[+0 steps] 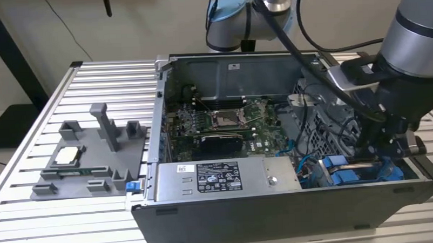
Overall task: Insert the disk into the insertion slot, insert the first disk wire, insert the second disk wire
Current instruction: 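Insert the second disk wire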
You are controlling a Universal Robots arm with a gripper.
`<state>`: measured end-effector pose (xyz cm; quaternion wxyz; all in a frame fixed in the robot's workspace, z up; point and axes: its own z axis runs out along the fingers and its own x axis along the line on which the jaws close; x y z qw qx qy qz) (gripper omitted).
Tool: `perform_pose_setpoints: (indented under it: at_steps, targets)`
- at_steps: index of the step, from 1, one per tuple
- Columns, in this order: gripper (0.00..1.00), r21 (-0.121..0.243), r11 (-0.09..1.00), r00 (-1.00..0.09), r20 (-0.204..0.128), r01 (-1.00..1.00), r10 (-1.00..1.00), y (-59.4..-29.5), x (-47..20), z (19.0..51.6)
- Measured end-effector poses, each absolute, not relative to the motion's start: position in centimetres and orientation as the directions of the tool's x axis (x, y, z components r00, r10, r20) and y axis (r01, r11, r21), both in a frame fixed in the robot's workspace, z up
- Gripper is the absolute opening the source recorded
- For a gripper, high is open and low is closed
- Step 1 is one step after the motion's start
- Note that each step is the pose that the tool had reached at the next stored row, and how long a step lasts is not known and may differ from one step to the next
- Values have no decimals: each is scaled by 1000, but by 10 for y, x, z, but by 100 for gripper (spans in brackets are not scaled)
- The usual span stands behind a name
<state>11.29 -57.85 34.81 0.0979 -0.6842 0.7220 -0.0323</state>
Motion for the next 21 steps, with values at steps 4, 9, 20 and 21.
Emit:
perform_pose_setpoints:
  at_steps: [4, 9, 20, 21]
  targets:
    - [24, -132, 62, -49, -95, -989, -994, -578, 118, 351]
    - [24, -77, 62, -54, -92, -995, -994, -578, 127, 355]
    - [24, -48, 62, -57, -90, -997, -994, -578, 129, 390]
    - [24, -47, 62, -57, -90, -997, -994, -578, 129, 393]
